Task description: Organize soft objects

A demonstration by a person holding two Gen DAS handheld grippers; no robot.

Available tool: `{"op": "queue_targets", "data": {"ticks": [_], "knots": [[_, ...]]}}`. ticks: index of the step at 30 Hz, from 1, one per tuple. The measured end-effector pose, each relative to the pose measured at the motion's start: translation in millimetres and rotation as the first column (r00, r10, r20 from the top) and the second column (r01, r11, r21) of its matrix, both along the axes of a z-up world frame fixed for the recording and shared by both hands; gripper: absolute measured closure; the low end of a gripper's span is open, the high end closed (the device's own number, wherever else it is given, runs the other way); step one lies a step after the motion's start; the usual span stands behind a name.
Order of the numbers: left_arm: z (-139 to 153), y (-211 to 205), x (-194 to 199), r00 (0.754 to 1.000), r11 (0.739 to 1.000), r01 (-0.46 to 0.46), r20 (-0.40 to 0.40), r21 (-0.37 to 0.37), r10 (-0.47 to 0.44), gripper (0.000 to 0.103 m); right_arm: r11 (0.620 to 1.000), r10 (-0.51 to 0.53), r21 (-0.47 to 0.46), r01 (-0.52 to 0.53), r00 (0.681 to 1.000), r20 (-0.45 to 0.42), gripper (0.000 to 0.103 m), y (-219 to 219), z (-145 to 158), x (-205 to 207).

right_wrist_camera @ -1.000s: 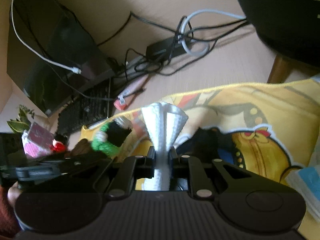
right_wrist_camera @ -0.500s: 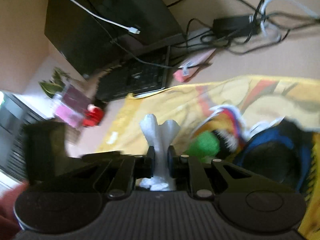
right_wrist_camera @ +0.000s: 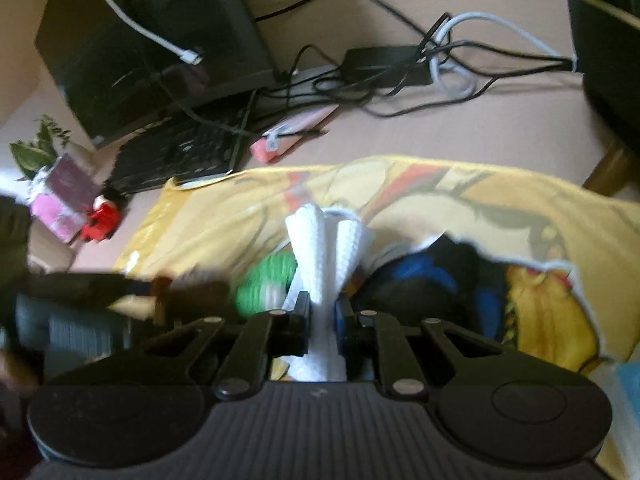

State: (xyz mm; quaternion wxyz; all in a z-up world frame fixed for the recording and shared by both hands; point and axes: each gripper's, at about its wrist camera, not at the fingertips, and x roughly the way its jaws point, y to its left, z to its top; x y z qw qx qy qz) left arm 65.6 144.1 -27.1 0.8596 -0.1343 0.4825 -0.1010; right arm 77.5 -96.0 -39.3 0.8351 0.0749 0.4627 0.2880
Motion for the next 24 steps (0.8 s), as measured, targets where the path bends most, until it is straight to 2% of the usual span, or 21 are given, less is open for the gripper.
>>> {"op": "queue_targets", "data": {"ticks": [3,7,11,13,16,18,22,24], "knots": [[6.5,26.2,6.6,0.995,0.993,-0.103,-0.002,-0.061,0.103,0.005,0.999,0.027,0.017,-0.027,1.000,-0.005,0.089,8.8,2.1,-5.6],[11.7,49.2,11.2,0.979,0.978,-0.204,0.015,-0.045,0.205,0.003,0.992,0.107,0.073,-0.107,0.994,0.004,0.089,33.1,13.6,-8.1],[6.9,64.5,15.5,0.961,0.961,-0.275,-0.003,-0.037,0.275,0.002,0.953,0.251,0.173,-0.247,0.968,-0.003,0.089,66.5,23.3,-10.7],[4.6,69.7,17.2,0.957,0.955,-0.290,-0.020,-0.060,0.290,0.002,0.949,0.281,0.146,-0.279,0.960,0.010,0.089,80.6,21.0,-8.6],[5.3,68.2,18.2,0.962,0.961,-0.273,-0.015,-0.051,0.273,0.002,0.972,0.228,0.051,-0.229,0.973,0.022,0.088,86.4,9.0,3.7],[6.8,66.4,18.0,0.965,0.965,-0.262,-0.002,-0.033,0.262,0.002,0.981,0.183,0.062,-0.182,0.983,-0.004,0.089,75.1,4.0,11.2],[8.6,62.7,19.1,0.972,0.972,-0.234,0.027,0.005,0.234,0.002,0.998,0.062,-0.003,-0.062,0.998,0.009,0.090,47.1,0.9,18.8],[15.8,50.5,16.5,0.984,0.986,-0.156,0.094,0.062,0.150,0.002,1.000,0.003,0.012,-0.003,1.000,-0.005,0.090,27.8,1.2,23.1]]}}
